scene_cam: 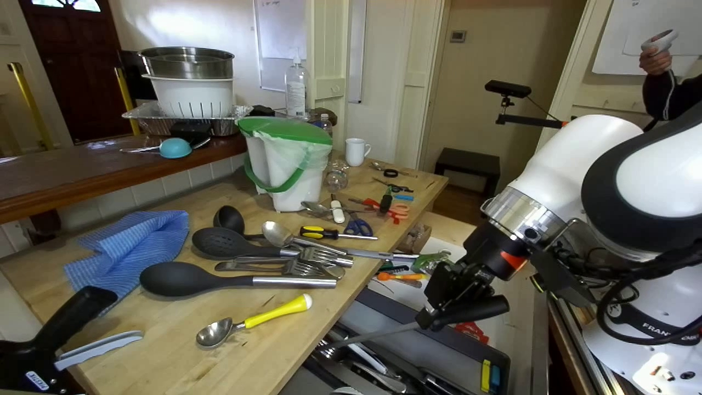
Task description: Remove the knife sharpener from the drawer
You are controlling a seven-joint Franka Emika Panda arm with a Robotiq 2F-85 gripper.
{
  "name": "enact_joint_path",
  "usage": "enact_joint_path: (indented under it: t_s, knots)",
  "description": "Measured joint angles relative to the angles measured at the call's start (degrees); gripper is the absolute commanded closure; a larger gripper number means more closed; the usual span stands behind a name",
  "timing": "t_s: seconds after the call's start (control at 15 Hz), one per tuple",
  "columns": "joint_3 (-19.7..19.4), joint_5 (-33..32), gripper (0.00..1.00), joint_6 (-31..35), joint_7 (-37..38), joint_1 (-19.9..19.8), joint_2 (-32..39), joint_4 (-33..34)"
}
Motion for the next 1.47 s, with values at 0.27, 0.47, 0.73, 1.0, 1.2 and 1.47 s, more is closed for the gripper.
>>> enact_joint_path:
  t_s: [0.27, 0.47, 0.73, 1.0, 1.2, 1.47]
  knots:
    - [-1.57, 2.03, 0.90, -8.13, -2.81, 1.32, -2.73, 0.36]
    - [-1.53, 3.94, 0.90, -9.21, -2.83, 2.87, -4.47, 0.54]
    - [-1.96, 4.55, 0.90, -12.82, -3.71, 4.38, -6.43, 0.53]
    - [-0.86, -2.61, 0.90, -12.57, -4.98, 4.04, -6.92, 0.52]
    - [-0.38, -9.92, 0.90, -12.58, -6.50, 3.06, -7.79, 0.52]
    - [1.05, -19.37, 0.90, -12.38, -8.19, -1.10, -11.15, 0.58]
